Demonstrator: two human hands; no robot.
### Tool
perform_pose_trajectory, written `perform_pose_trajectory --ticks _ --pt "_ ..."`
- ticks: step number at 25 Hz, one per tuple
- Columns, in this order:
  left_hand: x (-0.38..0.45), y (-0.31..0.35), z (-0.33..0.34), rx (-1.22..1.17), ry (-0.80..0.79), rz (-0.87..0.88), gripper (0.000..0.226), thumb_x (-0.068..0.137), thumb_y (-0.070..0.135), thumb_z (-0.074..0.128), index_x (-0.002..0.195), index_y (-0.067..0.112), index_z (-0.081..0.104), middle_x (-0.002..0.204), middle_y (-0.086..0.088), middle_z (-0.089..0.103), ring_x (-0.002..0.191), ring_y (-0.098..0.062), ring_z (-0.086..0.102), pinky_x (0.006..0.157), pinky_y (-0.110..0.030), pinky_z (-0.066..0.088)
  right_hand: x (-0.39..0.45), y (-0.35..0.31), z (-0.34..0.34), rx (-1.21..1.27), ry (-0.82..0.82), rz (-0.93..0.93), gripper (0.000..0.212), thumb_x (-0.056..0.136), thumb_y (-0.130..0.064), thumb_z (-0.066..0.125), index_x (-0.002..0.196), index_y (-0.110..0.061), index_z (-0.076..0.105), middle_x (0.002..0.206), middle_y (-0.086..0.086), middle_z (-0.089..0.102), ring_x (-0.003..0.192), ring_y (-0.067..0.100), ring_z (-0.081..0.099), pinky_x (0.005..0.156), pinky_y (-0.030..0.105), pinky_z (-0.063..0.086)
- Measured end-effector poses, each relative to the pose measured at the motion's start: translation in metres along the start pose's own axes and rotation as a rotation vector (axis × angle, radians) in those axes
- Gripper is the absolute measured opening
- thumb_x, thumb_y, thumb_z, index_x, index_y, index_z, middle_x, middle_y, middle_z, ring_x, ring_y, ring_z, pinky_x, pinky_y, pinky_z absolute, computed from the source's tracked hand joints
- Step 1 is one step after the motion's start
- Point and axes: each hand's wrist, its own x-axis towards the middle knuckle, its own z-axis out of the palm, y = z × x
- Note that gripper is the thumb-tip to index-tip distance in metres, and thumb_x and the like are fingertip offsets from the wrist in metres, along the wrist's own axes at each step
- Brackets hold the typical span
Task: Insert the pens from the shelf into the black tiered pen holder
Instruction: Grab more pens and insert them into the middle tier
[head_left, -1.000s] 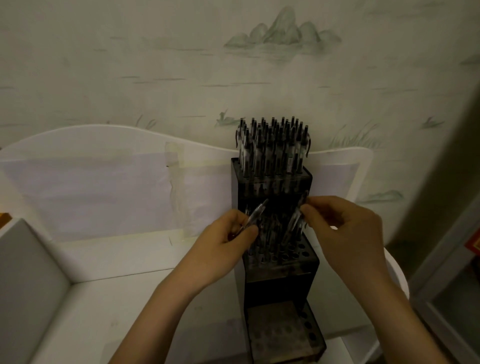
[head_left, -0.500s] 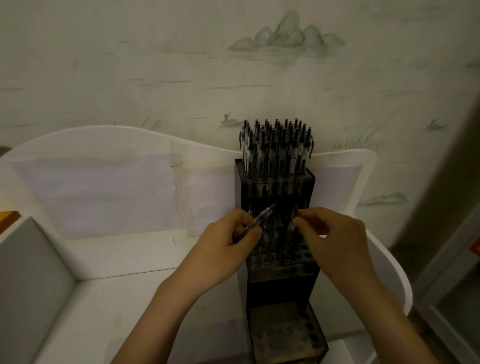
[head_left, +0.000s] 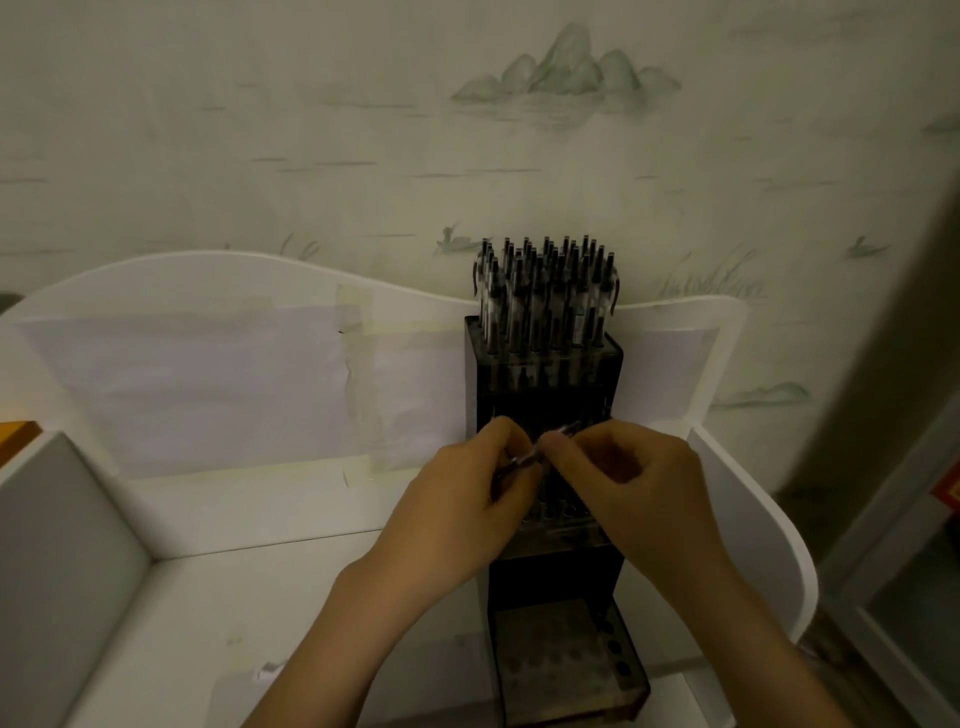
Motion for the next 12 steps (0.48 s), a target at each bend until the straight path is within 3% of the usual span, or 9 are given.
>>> perform_pose_trajectory --ticks 5,7,10,12 --pt "-0.003 0.004 0.005 0.049 0.005 0.000 0.005 0.094 0.035 0.055 0.098 0.033 0.051 0.073 0.008 0.062 0.062 -0.004 0.060 0.060 -0.036 0.056 0.003 -0.003 -0.002 0.204 -0.062 0.127 0.001 0.081 -0.021 0.074 0.080 -0.021 0.075 0.071 -0.006 0.074 0.067 0.009 0.069 0.063 0.020 0.053" --pt "-0.004 0.001 0.003 0.088 0.035 -0.002 0.008 0.094 0.036 0.054 0.101 0.036 0.051 0.076 0.009 0.063 0.064 -0.004 0.060 0.062 -0.038 0.056 0.007 -0.008 -0.010 0.357 -0.028 0.193 0.010 0.081 -0.013 0.072 0.078 -0.022 0.076 0.073 -0.001 0.075 0.070 0.014 0.072 0.065 0.022 0.055" --pt "-0.007 -0.003 -0.001 0.196 0.122 0.007 0.022 0.094 0.039 0.052 0.116 0.041 0.049 0.091 0.017 0.062 0.080 0.000 0.059 0.069 -0.026 0.054 0.016 -0.017 -0.026 0.523 0.125 0.170 0.021 0.081 -0.005 0.070 0.072 -0.023 0.076 0.075 0.003 0.076 0.071 0.021 0.073 0.071 0.026 0.059" --pt "-0.009 -0.004 -0.002 0.270 0.176 0.020 0.035 0.095 0.040 0.052 0.129 0.040 0.045 0.109 0.022 0.057 0.098 0.003 0.055 0.076 -0.016 0.045 0.019 -0.020 -0.039 0.432 0.210 0.041 0.018 0.084 -0.006 0.068 0.082 -0.023 0.075 0.076 0.000 0.076 0.073 0.017 0.073 0.073 0.023 0.057"
